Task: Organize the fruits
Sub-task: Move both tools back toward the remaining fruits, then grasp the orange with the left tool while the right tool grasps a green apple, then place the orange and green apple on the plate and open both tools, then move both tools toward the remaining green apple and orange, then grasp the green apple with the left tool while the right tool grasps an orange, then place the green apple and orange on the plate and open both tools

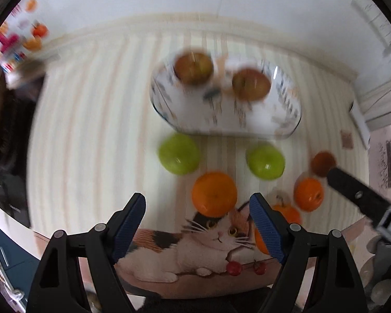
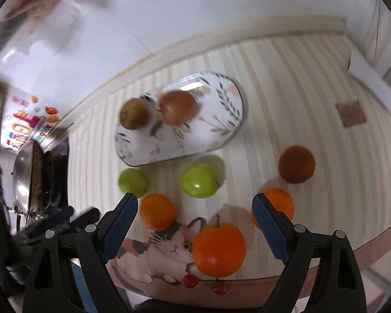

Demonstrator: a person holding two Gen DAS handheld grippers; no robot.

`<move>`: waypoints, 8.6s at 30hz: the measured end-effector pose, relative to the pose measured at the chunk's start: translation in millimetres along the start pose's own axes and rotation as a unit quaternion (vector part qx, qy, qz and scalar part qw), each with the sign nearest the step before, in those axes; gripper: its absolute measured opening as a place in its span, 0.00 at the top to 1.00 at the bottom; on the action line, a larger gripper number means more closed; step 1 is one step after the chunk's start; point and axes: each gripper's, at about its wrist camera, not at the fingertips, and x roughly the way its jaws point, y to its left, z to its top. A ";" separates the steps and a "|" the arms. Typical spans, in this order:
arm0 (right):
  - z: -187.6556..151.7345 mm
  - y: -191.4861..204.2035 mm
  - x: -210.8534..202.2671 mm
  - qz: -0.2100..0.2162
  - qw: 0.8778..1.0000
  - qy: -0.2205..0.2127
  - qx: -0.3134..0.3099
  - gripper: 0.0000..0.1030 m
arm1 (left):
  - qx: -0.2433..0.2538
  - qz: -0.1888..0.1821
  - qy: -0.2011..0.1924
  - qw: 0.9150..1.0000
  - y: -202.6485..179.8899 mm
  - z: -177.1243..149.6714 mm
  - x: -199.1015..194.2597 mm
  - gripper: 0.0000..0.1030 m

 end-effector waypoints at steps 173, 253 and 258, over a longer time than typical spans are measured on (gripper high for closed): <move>46.6 -146.5 78.9 -0.045 0.989 0.041 0.135 0.16 | -0.102 0.031 0.063 0.992 40.1 38.2 79.7 0.23; 94.8 59.8 137.6 -0.008 0.996 0.051 -0.069 0.18 | -0.047 -0.024 0.022 0.998 61.8 150.6 63.9 0.40; 91.0 57.1 124.0 -0.012 0.996 0.050 -0.069 0.10 | -0.047 -0.015 0.003 0.999 62.7 145.0 44.4 0.21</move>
